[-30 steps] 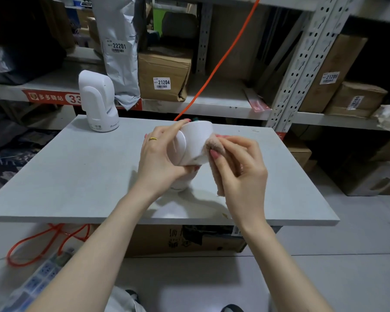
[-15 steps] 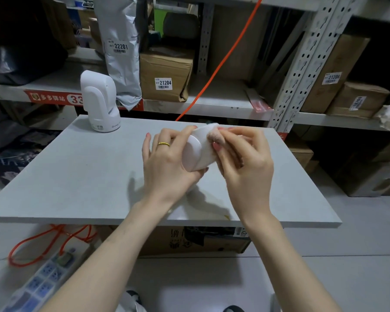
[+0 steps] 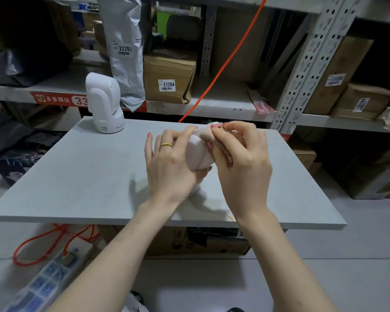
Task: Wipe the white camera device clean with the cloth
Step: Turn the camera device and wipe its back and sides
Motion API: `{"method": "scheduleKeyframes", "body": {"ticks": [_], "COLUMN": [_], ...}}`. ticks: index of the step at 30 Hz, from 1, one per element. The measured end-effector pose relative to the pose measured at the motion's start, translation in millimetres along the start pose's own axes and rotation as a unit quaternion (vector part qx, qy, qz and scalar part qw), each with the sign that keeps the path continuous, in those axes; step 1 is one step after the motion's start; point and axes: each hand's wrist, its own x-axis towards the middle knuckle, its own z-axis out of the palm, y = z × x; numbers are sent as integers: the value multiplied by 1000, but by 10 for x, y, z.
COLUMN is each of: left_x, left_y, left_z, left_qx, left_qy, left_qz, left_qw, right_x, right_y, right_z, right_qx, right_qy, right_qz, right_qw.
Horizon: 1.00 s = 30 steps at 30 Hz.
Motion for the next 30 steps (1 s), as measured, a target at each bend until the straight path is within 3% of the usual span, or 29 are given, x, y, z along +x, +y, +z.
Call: {"method": "scheduleKeyframes", "body": {"ticks": [4, 13, 25, 30], "left_x": [30, -61, 30, -17], "left_y": [-13, 96, -28, -15], "left_z": [-53, 46, -82, -104], "left_qx": [-36, 15, -64, -67], "left_qy": [-1, -12, 6, -17], "left_qz": [-60, 41, -107, -131], "left_qw": [998, 999, 992, 989], "right_x": [-98, 93, -125, 42], "right_y": [-25, -117, -172, -198], "right_z": [10, 59, 123, 131], "right_qx": [-1, -28, -43, -9], "right_qy": [-11, 28, -21, -5], "right_qz": [-30, 26, -75, -28], "right_qw": [999, 999, 996, 1000]}}
